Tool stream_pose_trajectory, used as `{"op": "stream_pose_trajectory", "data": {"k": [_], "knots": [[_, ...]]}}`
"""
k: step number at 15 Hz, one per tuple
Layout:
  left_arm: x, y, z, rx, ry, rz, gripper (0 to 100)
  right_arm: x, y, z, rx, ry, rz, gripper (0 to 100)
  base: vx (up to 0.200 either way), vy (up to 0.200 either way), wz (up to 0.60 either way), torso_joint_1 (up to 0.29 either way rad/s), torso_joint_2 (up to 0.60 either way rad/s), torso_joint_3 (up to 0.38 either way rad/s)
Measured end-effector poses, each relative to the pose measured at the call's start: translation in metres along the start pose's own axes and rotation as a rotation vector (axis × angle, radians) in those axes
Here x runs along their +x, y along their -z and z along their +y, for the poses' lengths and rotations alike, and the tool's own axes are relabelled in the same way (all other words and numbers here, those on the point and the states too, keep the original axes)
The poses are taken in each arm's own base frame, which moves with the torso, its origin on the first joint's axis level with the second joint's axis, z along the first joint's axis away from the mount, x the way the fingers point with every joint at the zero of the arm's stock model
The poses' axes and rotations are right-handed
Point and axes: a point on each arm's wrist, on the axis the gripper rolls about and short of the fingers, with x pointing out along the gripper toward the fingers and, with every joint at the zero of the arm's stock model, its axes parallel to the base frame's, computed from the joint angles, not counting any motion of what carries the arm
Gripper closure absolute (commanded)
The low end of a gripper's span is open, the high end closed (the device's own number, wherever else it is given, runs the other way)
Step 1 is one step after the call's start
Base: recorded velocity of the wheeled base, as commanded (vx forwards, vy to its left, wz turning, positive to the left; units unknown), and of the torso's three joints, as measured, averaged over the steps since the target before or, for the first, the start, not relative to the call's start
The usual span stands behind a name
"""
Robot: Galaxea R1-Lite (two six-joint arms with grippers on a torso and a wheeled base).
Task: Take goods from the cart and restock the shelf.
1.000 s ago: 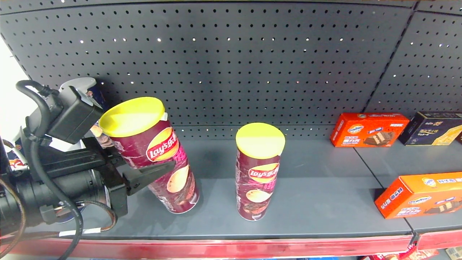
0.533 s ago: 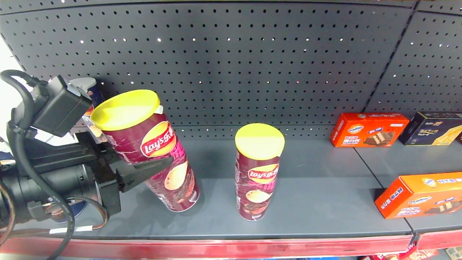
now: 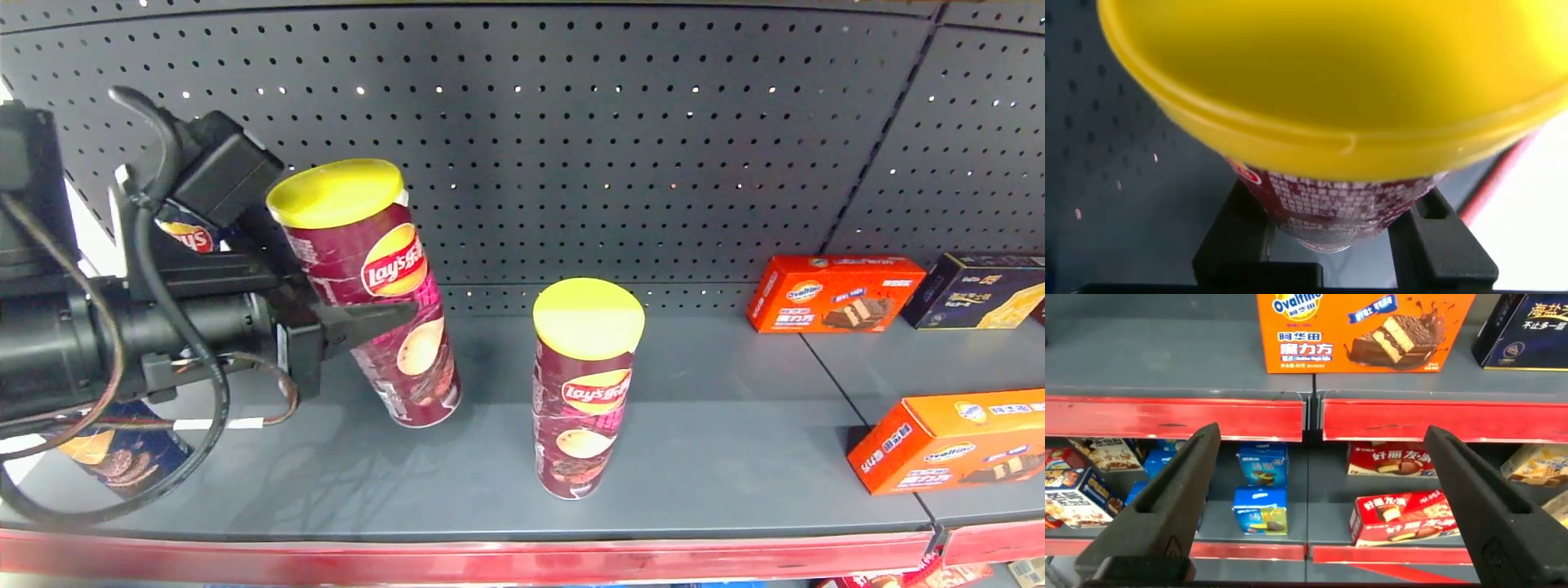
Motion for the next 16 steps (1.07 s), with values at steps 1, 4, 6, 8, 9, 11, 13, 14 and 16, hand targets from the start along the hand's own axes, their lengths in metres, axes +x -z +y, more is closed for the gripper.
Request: {"op": "stream_pose_trajectory", "data": {"k": [1, 4, 6, 8, 9, 11, 13, 14, 16], "knots": [[0.011, -0.002, 0.006, 0.011, 0.028, -0.001, 100, 0.000, 0.000, 0.000, 0.000, 0.000, 0.000, 0, 0.000, 0.000, 0.00, 0.000, 0.00, 0.000], [0.043, -0.007, 0.027, 0.039, 0.083, -0.007, 100, 0.000, 0.000, 0.000, 0.000, 0.001, 0.000, 0, 0.000, 0.000, 0.00, 0.000, 0.00, 0.000], [0.068, -0.002, 0.038, 0.082, 0.094, 0.009, 100, 0.000, 0.000, 0.000, 0.000, 0.000, 0.000, 0, 0.000, 0.000, 0.00, 0.000, 0.00, 0.000], [0.091, -0.001, 0.047, 0.140, 0.124, 0.003, 100, 0.000, 0.000, 0.000, 0.000, 0.000, 0.000, 0, 0.000, 0.000, 0.00, 0.000, 0.00, 0.000], [0.101, -0.001, 0.050, 0.156, 0.181, -0.018, 100, 0.000, 0.000, 0.000, 0.000, 0.000, 0.000, 0, 0.000, 0.000, 0.00, 0.000, 0.00, 0.000], [0.117, -0.001, 0.055, 0.165, 0.238, -0.038, 100, 0.000, 0.000, 0.000, 0.000, 0.000, 0.000, 0, 0.000, 0.000, 0.00, 0.000, 0.00, 0.000], [0.130, 0.000, 0.061, 0.164, 0.260, -0.044, 100, 0.000, 0.000, 0.000, 0.000, 0.000, 0.000, 0, 0.000, 0.000, 0.00, 0.000, 0.00, 0.000], [0.136, 0.002, 0.062, 0.162, 0.285, -0.048, 100, 0.000, 0.000, 0.000, 0.000, 0.001, 0.000, 0, 0.000, 0.000, 0.00, 0.000, 0.00, 0.000], [0.144, 0.005, 0.066, 0.166, 0.318, -0.057, 100, 0.000, 0.000, 0.000, 0.000, 0.000, 0.000, 0, 0.000, 0.000, 0.00, 0.000, 0.00, 0.000]]}}
